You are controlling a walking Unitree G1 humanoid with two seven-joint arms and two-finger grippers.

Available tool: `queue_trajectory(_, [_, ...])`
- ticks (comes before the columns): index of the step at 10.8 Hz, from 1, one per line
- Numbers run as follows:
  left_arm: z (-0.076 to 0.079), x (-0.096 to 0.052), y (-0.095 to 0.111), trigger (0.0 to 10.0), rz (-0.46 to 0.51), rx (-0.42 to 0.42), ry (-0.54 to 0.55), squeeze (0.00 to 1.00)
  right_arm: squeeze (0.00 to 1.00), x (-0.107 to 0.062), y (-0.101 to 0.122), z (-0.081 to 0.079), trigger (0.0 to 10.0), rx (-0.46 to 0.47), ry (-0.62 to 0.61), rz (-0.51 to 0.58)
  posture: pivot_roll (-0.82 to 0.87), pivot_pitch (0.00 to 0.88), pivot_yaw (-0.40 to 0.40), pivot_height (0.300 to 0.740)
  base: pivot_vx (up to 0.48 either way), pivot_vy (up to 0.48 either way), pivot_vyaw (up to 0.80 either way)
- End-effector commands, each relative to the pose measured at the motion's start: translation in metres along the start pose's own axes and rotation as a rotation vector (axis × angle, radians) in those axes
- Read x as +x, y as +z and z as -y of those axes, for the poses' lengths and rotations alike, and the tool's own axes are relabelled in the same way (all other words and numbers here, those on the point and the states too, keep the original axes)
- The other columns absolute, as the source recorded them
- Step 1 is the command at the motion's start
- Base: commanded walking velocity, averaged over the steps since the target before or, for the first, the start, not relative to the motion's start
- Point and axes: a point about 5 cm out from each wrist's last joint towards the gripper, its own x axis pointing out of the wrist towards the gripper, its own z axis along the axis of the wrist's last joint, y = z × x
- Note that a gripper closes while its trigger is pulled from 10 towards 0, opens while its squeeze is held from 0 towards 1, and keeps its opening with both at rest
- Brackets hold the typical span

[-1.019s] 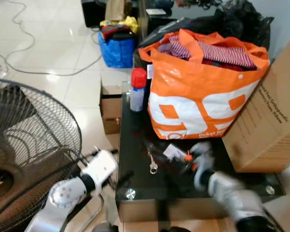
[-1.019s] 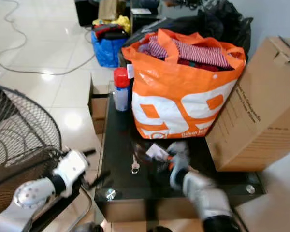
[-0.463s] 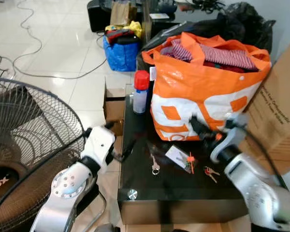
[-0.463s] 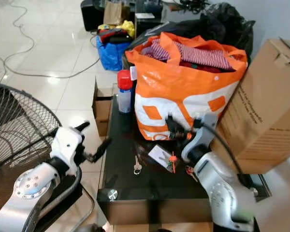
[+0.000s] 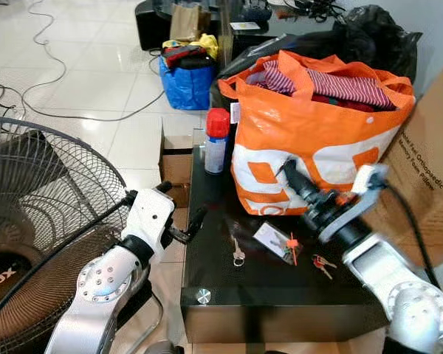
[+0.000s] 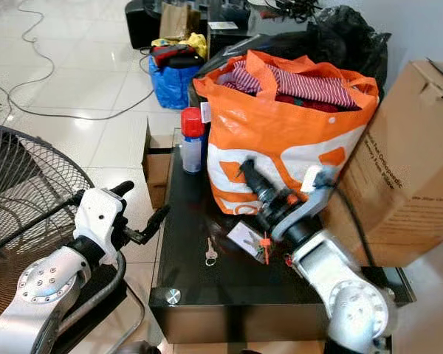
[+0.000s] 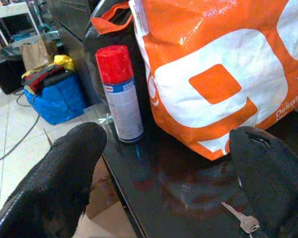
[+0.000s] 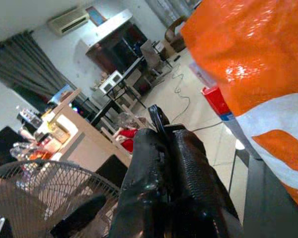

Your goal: Hang keys on a hook

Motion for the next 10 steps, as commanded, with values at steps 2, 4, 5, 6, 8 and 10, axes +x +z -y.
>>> queue_trajectory(2, [0.000, -0.002, 0.002, 10.0, -0.007, 0.005, 0.004, 0.00, 0.00, -0.002, 0.005, 0.001, 0.0, 0.047, -0.032, 0.026, 0.01, 0.000, -0.027, 0.740, 0.000, 0.000, 0.00])
queue_trajectory(4, [0.000, -0.002, 0.003, 10.0, -0.014, 0.008, 0.010, 0.00, 0.00, -0.003, 0.010, 0.001, 0.0, 0.041, -0.057, 0.057, 0.01, 0.000, -0.025, 0.740, 0.000, 0.000, 0.00])
queue_trajectory(5, [-0.003, -0.001, 0.002, 10.0, -0.024, 0.021, 0.026, 0.00, 0.00, -0.002, 0.011, 0.002, 0.0, -0.022, -0.092, 0.037, 0.01, 0.000, -0.025, 0.740, 0.000, 0.000, 0.00])
queue_trajectory(6, [-0.008, 0.001, 0.000, 10.0, -0.035, 0.045, 0.058, 0.00, 0.00, 0.001, 0.011, 0.008, 6.5, -0.237, -0.205, -0.015, 0.01, 0.000, -0.027, 0.740, 0.000, 0.000, 0.00])
queue_trajectory(8, [-0.012, 0.007, -0.004, 10.0, -0.051, 0.066, 0.110, 0.00, 0.00, 0.002, 0.010, 0.014, 10.0, -0.443, -0.345, -0.045, 0.00, 0.000, -0.029, 0.740, -0.268, 0.000, 0.00])
queue_trajectory(10, [-0.010, 0.011, -0.009, 10.0, -0.066, 0.071, 0.127, 0.00, 0.00, 0.000, 0.002, 0.023, 10.0, -0.636, -0.422, -0.095, 0.00, 0.000, -0.026, 0.740, -0.285, 0.000, 0.00])
